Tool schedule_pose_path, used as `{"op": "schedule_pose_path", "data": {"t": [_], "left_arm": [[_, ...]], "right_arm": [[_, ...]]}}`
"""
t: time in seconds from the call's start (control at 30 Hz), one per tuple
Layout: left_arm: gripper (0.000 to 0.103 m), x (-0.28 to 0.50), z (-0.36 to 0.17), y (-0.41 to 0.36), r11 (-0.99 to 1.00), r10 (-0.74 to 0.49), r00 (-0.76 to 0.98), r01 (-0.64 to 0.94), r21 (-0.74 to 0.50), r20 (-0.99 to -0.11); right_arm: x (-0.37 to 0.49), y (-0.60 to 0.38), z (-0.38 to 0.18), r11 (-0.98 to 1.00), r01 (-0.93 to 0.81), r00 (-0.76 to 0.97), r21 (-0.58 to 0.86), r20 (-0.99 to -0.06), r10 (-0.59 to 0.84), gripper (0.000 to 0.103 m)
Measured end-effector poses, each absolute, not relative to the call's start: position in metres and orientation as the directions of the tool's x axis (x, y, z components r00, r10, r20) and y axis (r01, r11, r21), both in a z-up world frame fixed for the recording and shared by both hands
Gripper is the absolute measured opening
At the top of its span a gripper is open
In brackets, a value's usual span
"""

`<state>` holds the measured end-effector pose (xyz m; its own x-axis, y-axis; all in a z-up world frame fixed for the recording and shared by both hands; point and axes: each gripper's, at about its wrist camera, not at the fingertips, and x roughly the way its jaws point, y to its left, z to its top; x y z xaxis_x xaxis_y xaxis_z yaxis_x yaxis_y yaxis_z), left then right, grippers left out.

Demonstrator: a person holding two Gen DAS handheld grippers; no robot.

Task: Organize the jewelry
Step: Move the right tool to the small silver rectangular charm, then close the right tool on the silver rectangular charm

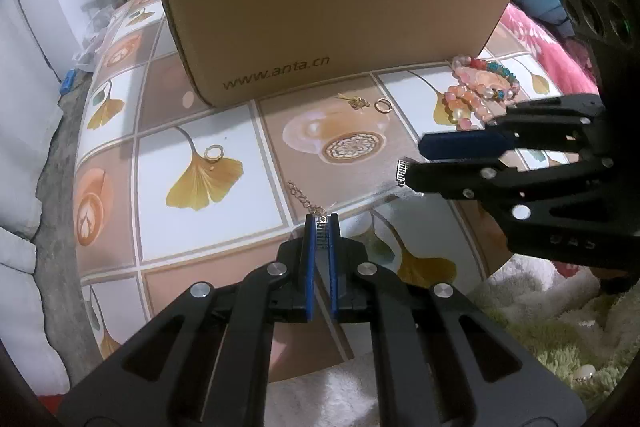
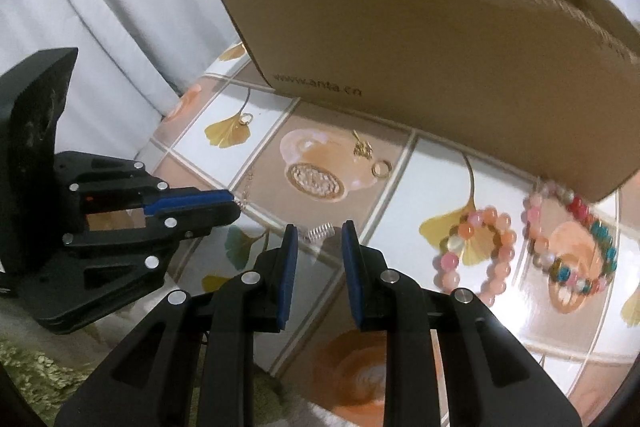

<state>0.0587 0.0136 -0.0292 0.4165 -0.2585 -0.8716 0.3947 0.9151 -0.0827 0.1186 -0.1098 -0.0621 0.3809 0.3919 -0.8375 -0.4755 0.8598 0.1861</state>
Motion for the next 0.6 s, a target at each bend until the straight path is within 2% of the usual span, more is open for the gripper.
{"op": "schedule_pose_path", "data": {"t": [0.17,0.6], "left_arm": [[0.005,0.058,-0.029,0.015,0.912,-0.264,0.419,0.401,-0.084,-0.869],[0.005,0.057,-0.03,0.017,0.912,-0.276,0.42,0.398,-0.097,-0.865]], "right_arm": [[0.126,-0.097,-0.063,0.842,-0.527,0.387,0.113,-0.851,0.356,0.023],[0.118,-0.092,-0.07,0.828,-0.557,0.373,0.066,-0.871,0.32,0.023]]}}
